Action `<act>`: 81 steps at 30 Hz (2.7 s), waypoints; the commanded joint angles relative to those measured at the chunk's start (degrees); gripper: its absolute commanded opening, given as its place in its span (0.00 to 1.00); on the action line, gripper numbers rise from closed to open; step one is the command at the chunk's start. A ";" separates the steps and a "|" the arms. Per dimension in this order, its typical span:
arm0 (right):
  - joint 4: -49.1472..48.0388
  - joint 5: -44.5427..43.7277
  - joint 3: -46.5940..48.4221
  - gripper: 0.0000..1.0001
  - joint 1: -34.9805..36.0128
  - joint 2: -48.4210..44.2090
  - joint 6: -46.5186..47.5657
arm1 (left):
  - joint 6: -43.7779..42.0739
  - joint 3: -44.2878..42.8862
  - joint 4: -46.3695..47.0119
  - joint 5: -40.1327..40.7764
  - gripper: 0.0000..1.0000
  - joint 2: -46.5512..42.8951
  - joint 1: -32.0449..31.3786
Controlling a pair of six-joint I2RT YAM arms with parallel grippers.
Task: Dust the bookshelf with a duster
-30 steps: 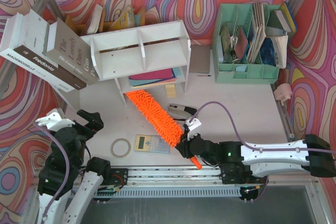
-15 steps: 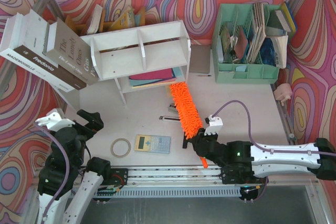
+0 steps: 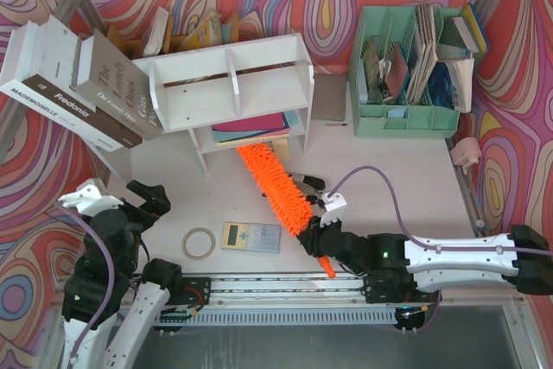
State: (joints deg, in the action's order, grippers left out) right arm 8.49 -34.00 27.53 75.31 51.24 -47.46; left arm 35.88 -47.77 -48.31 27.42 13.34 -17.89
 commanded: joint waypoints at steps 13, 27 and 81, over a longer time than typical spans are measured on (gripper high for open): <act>-15.39 13.28 3.31 0.00 -0.07 9.48 14.08 | 0.46 0.75 0.30 0.08 0.98 -0.86 0.44; -7.30 10.77 7.65 0.00 -0.07 14.57 12.66 | 0.45 0.75 0.33 0.00 0.99 -0.95 0.41; -11.95 10.20 8.08 0.00 -0.06 11.40 14.20 | 0.60 0.83 0.33 0.17 0.99 -1.04 0.42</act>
State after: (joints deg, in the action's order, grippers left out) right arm 8.29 -30.35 32.84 75.09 59.72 -40.84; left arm 36.05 -47.70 -48.31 27.42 12.80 -17.89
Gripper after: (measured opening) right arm 0.328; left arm 0.984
